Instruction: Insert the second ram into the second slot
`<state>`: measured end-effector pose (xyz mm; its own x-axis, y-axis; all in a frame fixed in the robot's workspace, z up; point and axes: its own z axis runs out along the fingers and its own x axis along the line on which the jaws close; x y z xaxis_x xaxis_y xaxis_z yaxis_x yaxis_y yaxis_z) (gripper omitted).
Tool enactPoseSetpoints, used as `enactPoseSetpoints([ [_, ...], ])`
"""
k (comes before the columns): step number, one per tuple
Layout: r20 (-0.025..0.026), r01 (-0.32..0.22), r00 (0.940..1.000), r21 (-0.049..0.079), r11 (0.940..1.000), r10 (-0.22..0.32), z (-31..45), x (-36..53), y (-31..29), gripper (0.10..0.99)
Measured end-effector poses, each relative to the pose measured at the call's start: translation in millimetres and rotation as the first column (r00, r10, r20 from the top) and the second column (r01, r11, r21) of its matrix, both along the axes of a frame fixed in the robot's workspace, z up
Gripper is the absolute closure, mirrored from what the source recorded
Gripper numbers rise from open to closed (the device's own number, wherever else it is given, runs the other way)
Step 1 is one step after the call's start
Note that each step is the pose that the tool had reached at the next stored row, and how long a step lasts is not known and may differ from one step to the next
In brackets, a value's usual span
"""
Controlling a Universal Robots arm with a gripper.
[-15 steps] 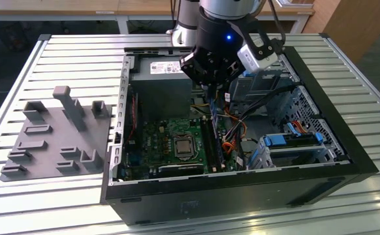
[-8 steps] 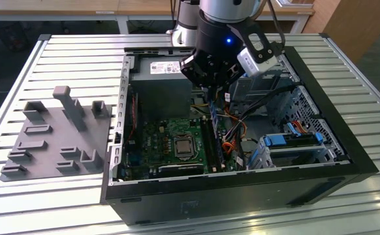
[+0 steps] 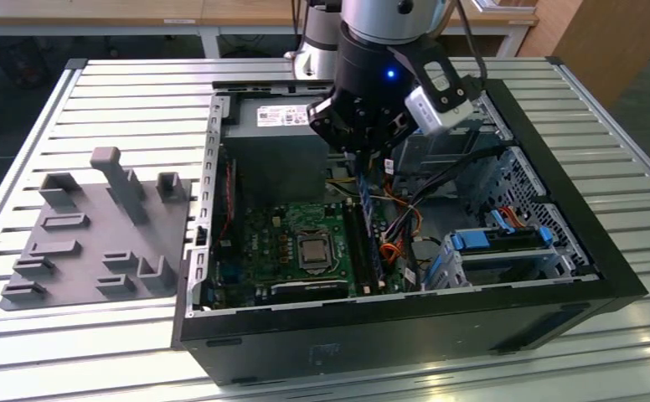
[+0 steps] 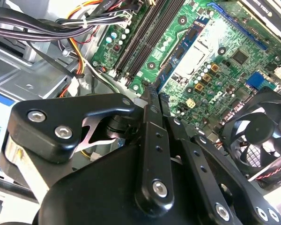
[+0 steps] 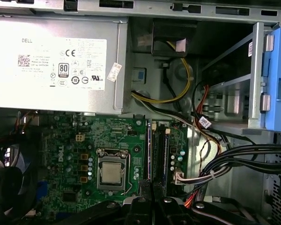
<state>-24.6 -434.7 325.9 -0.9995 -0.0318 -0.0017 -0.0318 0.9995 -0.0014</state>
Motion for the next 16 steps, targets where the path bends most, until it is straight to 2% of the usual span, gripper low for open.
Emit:
enactPoseSetpoints([
  [16, -0.0003, 0.000, 1.0000, 0.000, 1.0000, 0.000, -7.3, 0.0, -1.4, 0.957],
])
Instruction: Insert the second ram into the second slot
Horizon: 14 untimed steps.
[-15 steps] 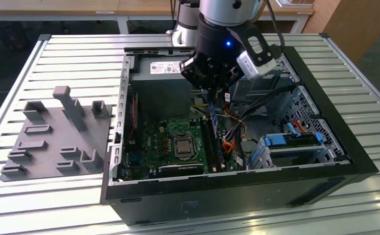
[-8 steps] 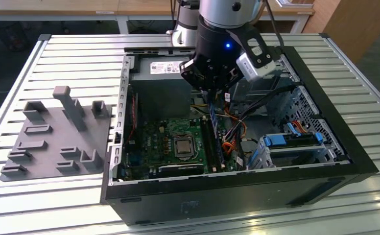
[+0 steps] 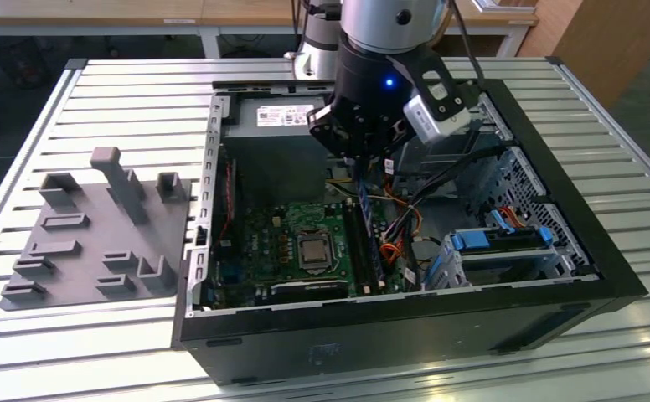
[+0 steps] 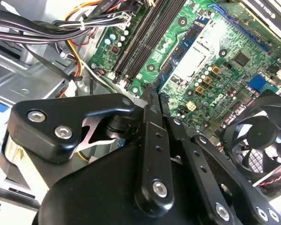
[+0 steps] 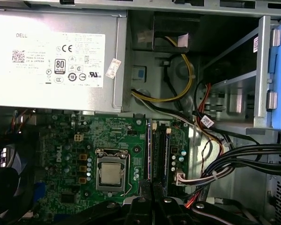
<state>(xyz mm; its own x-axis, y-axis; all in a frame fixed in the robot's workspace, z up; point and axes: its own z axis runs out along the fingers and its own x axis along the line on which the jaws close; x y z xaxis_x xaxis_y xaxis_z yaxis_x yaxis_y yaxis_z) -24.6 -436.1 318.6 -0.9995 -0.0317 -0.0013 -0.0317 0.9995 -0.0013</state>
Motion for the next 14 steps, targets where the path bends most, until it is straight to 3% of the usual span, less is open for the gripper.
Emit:
enactPoseSetpoints([
  [11, -0.0009, 0.000, 1.0000, 0.000, 1.0000, 0.000, -3.1, 0.0, -0.4, 0.957],
  [14, -0.0012, 0.000, 1.0000, 0.000, 1.0000, 0.000, -9.1, 0.0, -0.4, 0.957],
])
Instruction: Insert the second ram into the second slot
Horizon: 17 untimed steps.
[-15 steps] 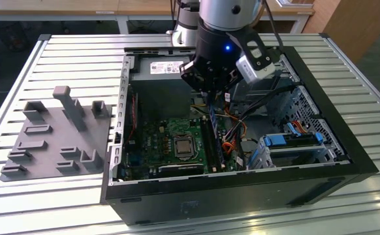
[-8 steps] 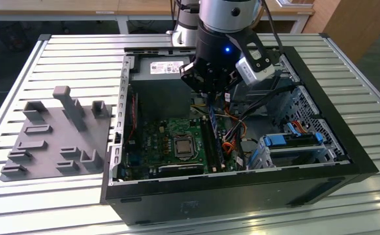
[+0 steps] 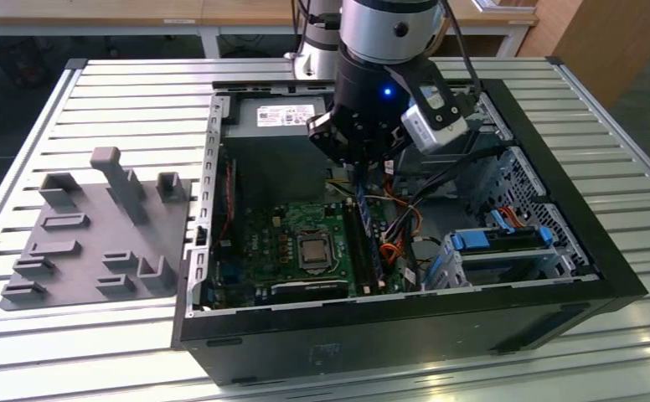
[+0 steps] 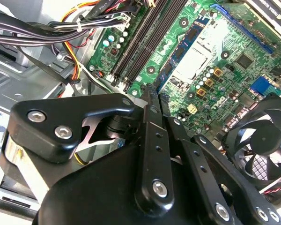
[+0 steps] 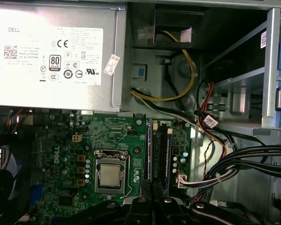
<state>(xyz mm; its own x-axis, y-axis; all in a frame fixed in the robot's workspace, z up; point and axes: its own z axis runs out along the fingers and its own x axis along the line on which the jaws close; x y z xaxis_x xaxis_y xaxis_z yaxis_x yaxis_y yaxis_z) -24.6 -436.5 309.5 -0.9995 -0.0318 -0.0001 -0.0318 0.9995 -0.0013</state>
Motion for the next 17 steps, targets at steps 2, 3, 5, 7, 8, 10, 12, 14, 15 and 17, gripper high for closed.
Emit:
enactPoseSetpoints([
  [2, 0.0000, 0.000, 1.0000, 0.000, 1.0000, 0.000, -0.4, 0.0, 0.0, 0.957],
  [3, 0.0000, 0.000, 1.0000, 0.000, 1.0000, 0.000, -0.6, 0.0, 0.0, 0.957],
  [5, 0.0000, 0.000, 1.0000, 0.000, 1.0000, 0.000, -0.9, 0.0, 0.0, 0.957],
  [7, 0.0000, 0.000, 1.0000, 0.000, 1.0000, 0.000, -1.3, 0.0, -0.1, 0.957],
  [8, 0.0000, 0.000, 1.0000, 0.000, 1.0000, 0.000, -1.6, 0.0, 0.0, 0.957],
  [10, -0.0001, 0.000, 1.0000, 0.000, 1.0000, 0.000, -1.8, 0.0, -0.1, 0.957],
  [12, 0.0000, 0.000, 1.0000, 0.000, 1.0000, 0.000, -2.3, 0.0, -0.1, 0.957],
  [14, -0.0001, 0.000, 1.0000, -0.001, 1.0000, 0.000, -2.4, 0.0, -0.1, 0.957],
  [15, -0.0001, 0.000, 1.0000, -0.001, 1.0000, 0.000, -2.4, 0.0, -0.2, 0.957],
  [17, 0.0000, 0.000, 1.0000, -0.001, 1.0000, 0.000, -3.1, 0.0, -1.2, 0.957],
])
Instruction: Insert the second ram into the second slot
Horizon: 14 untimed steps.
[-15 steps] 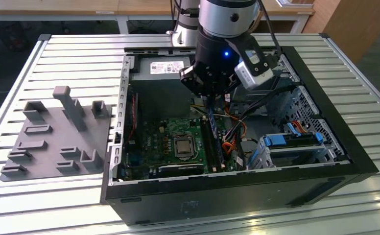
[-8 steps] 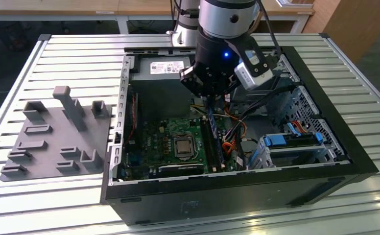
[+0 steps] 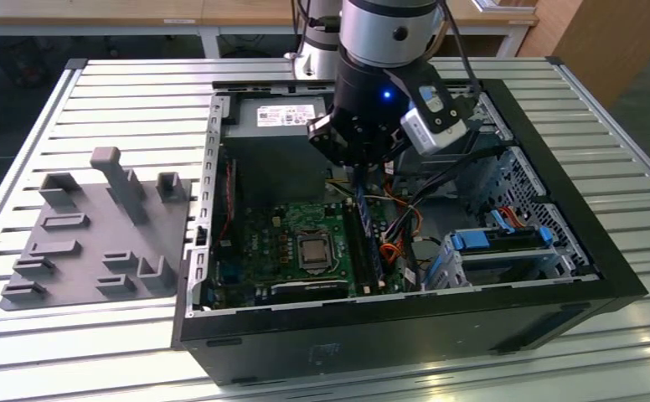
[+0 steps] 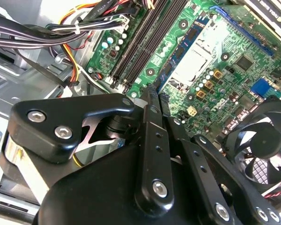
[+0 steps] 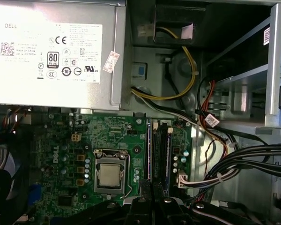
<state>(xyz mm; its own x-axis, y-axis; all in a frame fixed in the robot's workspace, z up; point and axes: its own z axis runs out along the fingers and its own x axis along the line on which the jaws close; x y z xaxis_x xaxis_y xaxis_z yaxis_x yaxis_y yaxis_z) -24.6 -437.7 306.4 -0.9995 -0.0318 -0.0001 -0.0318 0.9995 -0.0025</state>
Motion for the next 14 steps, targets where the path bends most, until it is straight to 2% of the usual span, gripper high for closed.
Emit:
enactPoseSetpoints([
  [5, 0.0000, 0.000, 1.0000, 0.000, 1.0000, 0.000, -1.4, 0.0, -3.1, 0.957],
  [12, 0.0000, 0.006, 1.0000, 0.000, 1.0000, -0.006, -3.5, 0.0, -3.5, 0.957],
  [14, -0.0041, 0.006, 1.0000, 0.000, 1.0000, -0.006, -6.7, 0.2, -3.5, 0.957],
])
